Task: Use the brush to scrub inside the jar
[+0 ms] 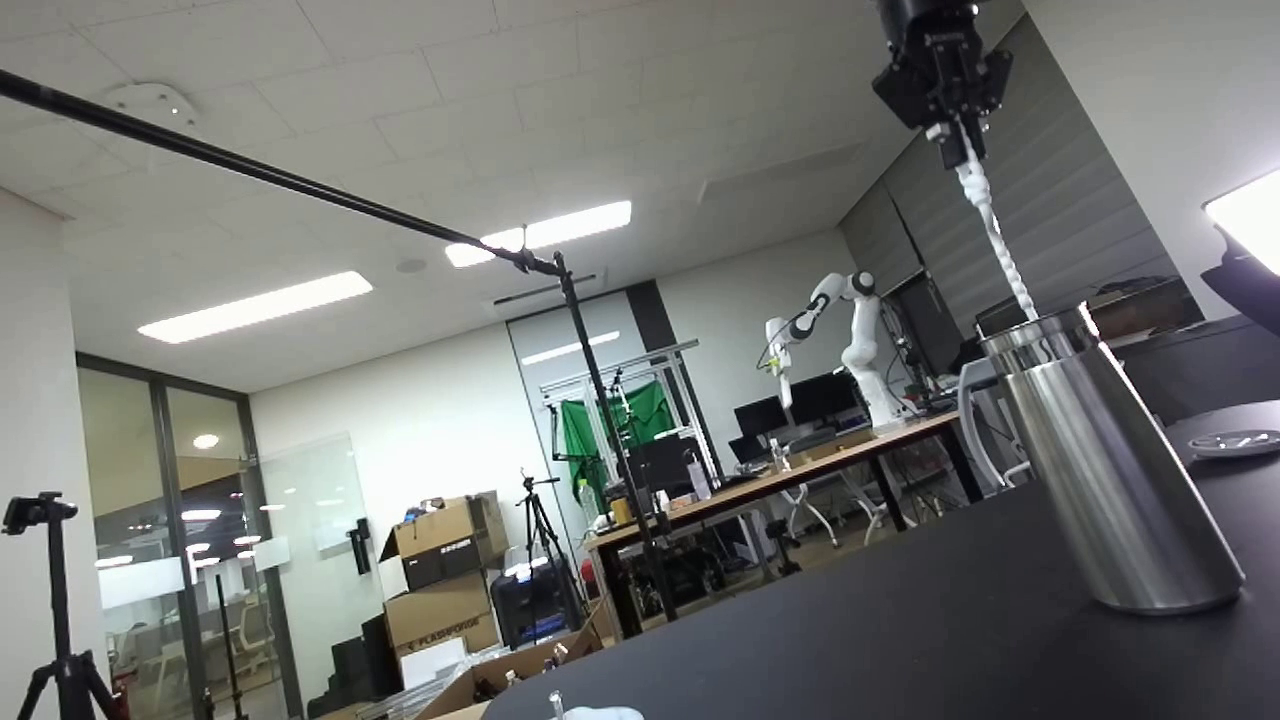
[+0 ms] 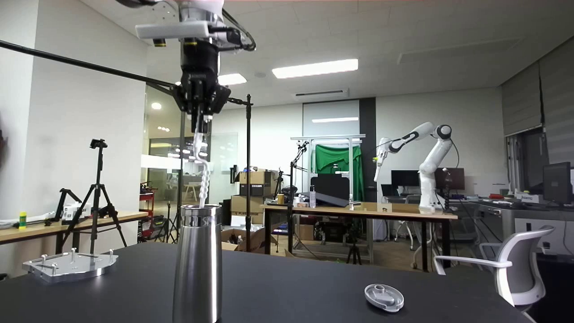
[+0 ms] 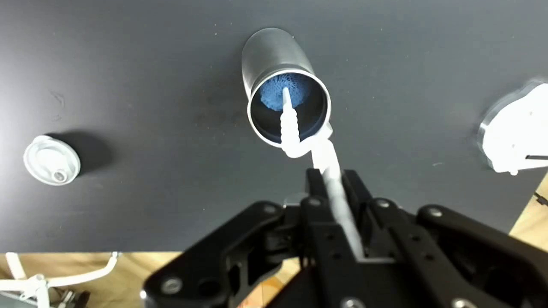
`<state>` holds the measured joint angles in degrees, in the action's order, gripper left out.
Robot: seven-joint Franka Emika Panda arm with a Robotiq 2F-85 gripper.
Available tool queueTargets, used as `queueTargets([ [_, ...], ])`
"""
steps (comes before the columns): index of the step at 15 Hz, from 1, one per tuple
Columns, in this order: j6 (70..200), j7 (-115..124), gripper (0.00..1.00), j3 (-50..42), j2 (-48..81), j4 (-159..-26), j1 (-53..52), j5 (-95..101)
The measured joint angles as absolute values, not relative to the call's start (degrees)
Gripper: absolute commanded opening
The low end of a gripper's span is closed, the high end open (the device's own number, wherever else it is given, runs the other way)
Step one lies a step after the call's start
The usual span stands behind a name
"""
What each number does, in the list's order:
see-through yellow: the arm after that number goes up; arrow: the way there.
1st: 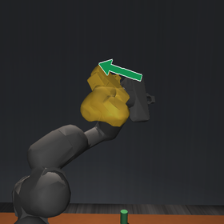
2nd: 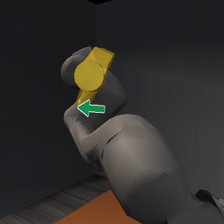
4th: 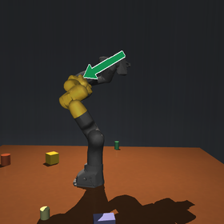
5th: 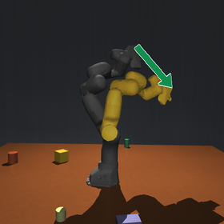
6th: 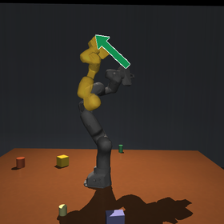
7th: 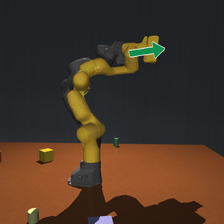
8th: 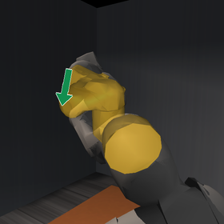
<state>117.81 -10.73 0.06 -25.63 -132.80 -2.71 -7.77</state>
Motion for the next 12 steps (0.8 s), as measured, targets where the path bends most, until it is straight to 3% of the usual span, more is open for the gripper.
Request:
queueTargets([
  [5, 117.29, -11.87, 0.04, -1.36, -28.3, -133.56, -2.73, -9.42],
  [12, 123.85, -12.76, 0.04, -2.72, -19.01, -139.62, -2.63, -10.78],
])
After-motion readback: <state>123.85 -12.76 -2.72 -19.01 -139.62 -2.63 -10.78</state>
